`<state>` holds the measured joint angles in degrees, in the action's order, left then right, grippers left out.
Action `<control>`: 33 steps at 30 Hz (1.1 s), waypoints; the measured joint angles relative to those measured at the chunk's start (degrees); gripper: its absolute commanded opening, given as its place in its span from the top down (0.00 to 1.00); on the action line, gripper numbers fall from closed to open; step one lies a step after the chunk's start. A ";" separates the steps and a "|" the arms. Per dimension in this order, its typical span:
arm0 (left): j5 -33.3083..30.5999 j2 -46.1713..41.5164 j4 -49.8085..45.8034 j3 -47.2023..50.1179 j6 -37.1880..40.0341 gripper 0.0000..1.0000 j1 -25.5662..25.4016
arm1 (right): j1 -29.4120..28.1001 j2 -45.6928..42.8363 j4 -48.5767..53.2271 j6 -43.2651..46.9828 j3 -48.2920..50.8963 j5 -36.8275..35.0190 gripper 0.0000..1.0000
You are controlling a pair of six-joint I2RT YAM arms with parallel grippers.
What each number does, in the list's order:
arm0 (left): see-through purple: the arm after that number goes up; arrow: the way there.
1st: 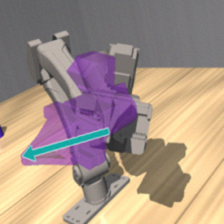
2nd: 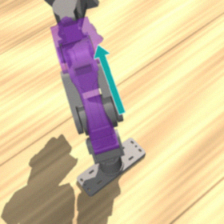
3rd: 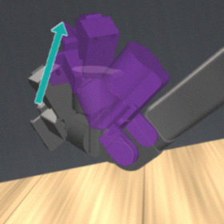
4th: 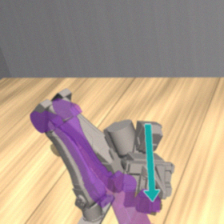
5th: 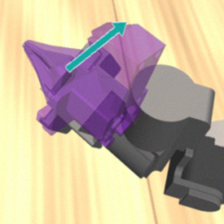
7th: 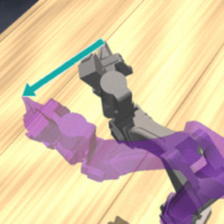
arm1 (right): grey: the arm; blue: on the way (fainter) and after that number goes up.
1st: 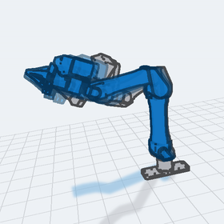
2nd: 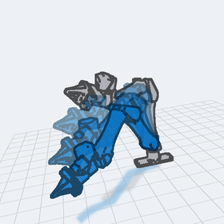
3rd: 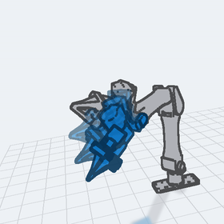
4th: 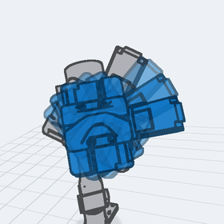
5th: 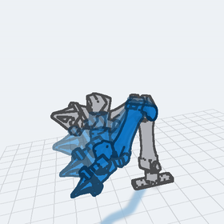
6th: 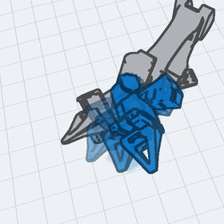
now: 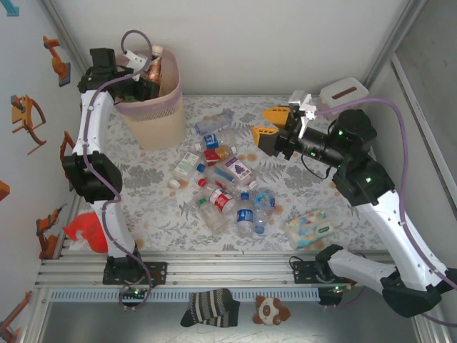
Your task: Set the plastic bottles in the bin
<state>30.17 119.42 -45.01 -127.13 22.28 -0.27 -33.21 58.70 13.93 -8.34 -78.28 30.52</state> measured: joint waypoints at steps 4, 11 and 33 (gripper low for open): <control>0.28 -0.02 0.00 0.00 0.15 0.30 -0.02 | -0.02 0.11 -0.02 -0.22 0.00 0.02 0.41; 0.26 -0.04 0.04 0.02 0.46 0.30 -0.02 | -0.04 0.26 -0.04 -0.22 0.00 0.00 0.41; 4.72 -8.81 3.78 0.94 -6.21 0.39 -0.02 | -0.07 2.86 6.95 0.02 -1.73 -8.70 0.42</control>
<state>34.89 110.61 -41.23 -126.19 16.08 -0.30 -33.28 61.56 20.88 -8.32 -80.01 21.82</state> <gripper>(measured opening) 0.612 0.580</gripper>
